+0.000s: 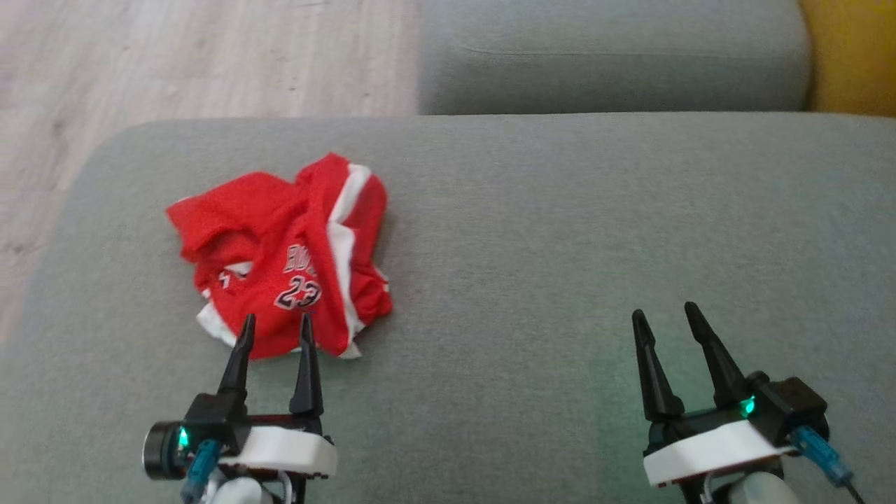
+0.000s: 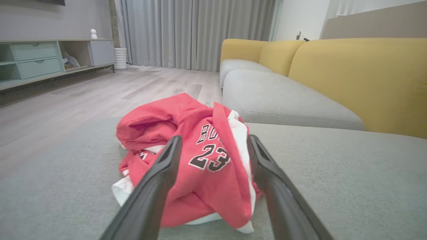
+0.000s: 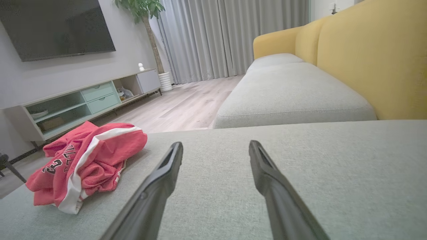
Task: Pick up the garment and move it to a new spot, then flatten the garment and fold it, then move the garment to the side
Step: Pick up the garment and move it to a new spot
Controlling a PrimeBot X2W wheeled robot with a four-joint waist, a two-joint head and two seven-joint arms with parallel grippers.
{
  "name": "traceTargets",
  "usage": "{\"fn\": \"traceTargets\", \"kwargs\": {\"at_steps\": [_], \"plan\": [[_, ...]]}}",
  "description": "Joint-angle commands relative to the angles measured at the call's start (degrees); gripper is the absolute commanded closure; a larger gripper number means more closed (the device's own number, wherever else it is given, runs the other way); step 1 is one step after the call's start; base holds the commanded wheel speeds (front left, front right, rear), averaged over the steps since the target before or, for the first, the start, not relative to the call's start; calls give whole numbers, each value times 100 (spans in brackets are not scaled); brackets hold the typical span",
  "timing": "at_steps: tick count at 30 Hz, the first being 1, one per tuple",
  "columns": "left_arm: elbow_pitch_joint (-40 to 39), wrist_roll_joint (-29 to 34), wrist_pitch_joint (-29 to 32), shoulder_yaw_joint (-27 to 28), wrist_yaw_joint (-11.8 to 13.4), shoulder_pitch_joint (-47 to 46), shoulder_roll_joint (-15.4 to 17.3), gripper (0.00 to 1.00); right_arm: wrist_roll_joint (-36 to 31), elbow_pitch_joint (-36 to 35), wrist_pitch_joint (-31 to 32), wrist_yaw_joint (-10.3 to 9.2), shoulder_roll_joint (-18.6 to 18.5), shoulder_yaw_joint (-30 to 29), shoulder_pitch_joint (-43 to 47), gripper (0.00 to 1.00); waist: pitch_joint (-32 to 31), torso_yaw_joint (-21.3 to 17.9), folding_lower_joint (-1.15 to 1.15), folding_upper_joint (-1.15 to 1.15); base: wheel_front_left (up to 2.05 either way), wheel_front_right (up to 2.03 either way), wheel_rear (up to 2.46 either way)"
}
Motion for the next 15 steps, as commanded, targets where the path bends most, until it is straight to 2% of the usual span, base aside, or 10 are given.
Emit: {"fn": "traceTargets", "kwargs": {"at_steps": [1, 15], "plan": [[-203, 97, -55, 240, 40, -102, -3, 0, 4, -223, -61, -3, -51, 134, -170, 0, -26, 244, 0, 0, 0, 0, 0], [-231, 192, -55, 371, 25, 7, -8, 0, 84, -288, -61, -3, -51, 542, -61, 0, -148, 1144, 0, 0, 0, 0, 0]]}}
